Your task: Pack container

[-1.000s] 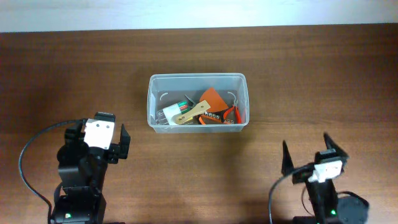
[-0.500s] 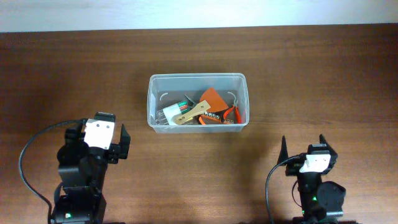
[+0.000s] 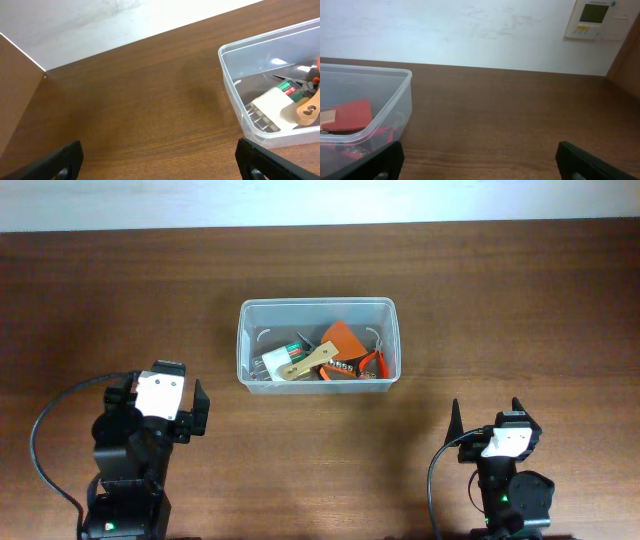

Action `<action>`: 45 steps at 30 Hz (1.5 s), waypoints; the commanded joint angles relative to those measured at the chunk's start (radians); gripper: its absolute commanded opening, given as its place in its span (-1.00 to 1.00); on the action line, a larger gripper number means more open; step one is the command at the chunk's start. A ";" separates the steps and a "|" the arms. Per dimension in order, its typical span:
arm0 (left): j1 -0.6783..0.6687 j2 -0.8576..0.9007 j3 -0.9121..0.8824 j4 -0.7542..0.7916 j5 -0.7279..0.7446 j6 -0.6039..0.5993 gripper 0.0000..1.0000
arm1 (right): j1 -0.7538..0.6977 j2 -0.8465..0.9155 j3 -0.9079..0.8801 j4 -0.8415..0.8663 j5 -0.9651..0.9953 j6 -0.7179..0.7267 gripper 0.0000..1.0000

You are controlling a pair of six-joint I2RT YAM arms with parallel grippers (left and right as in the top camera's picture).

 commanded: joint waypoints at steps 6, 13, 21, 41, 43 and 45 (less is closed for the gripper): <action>0.004 -0.009 -0.003 0.002 -0.011 -0.010 0.99 | 0.007 -0.006 -0.009 -0.001 0.016 0.013 0.97; 0.004 -0.009 -0.003 0.002 -0.011 -0.010 0.99 | 0.007 -0.006 -0.009 -0.001 0.016 0.013 0.97; -0.018 -0.052 -0.004 -0.050 0.058 -0.093 0.99 | 0.007 -0.006 -0.009 -0.001 0.016 0.013 0.97; -0.135 -0.571 -0.535 0.414 -0.119 -0.421 0.99 | 0.007 -0.006 -0.009 -0.001 0.016 0.013 0.97; -0.135 -0.595 -0.571 0.437 -0.138 -0.421 0.99 | 0.007 -0.006 -0.009 -0.001 0.016 0.013 0.97; -0.135 -0.623 -0.607 0.439 -0.139 -0.416 0.99 | 0.007 -0.006 -0.009 -0.001 0.016 0.013 0.97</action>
